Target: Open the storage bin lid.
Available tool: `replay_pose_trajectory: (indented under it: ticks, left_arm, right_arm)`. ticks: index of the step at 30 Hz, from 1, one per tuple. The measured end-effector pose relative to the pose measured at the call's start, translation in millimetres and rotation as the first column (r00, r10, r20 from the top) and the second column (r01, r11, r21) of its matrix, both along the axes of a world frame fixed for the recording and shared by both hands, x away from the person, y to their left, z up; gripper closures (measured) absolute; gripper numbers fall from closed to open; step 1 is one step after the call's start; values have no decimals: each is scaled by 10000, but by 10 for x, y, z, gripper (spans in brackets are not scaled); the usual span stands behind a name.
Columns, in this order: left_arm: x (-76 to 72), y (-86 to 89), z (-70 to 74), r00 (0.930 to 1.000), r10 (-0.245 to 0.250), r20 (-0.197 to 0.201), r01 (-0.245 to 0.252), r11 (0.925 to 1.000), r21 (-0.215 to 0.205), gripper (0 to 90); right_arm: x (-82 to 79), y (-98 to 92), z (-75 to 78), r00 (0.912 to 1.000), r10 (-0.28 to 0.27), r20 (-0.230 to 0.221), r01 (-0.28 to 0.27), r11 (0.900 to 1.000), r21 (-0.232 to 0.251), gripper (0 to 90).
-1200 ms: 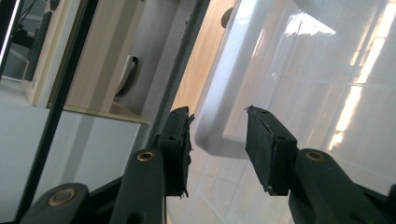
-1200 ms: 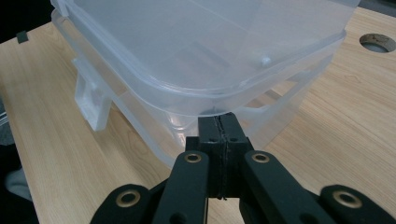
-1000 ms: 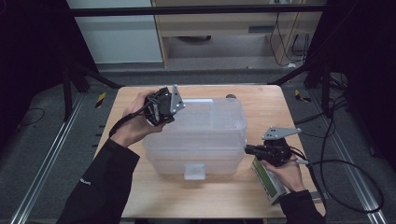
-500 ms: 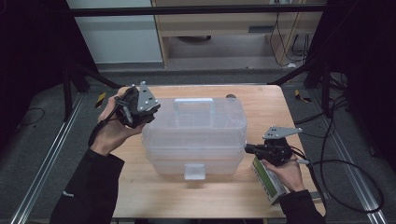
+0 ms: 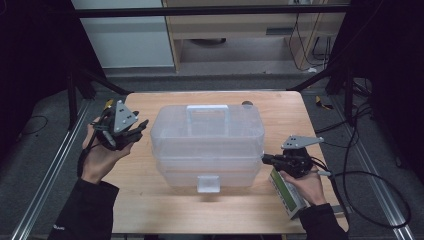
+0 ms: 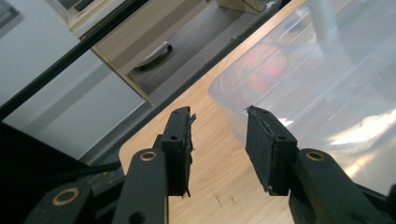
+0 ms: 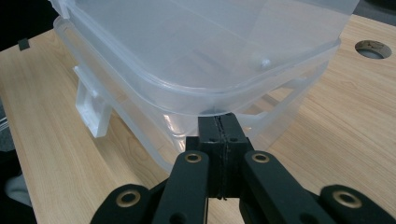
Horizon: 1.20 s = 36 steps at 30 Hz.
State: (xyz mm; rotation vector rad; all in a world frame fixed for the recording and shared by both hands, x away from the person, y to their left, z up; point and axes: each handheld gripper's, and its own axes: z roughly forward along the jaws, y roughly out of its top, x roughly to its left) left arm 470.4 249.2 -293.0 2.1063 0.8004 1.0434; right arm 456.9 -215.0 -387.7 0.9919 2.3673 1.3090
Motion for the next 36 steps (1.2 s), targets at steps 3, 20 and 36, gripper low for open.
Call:
replay_pose_trajectory:
  ticks: [3, 20, 36]
  left_arm:
    - [4, 122, -118, 9986, -441, 297, 436, 9989, 193, 600]
    - [-205, 289, -786, 9927, 460, -1115, -569, 9937, -966, 592]
    - [-182, 92, -1022, 9912, -33, -1324, -114, 9938, -1102, 582]
  right_arm:
    - [-1, 0, 2, 10000, -9, 4, 9, 10000, -9, 900]
    - [5, -2, 20, 9999, -61, 102, 60, 9999, 115, 900]
    - [20, -2, 44, 9996, -168, 234, 162, 9995, 255, 900]
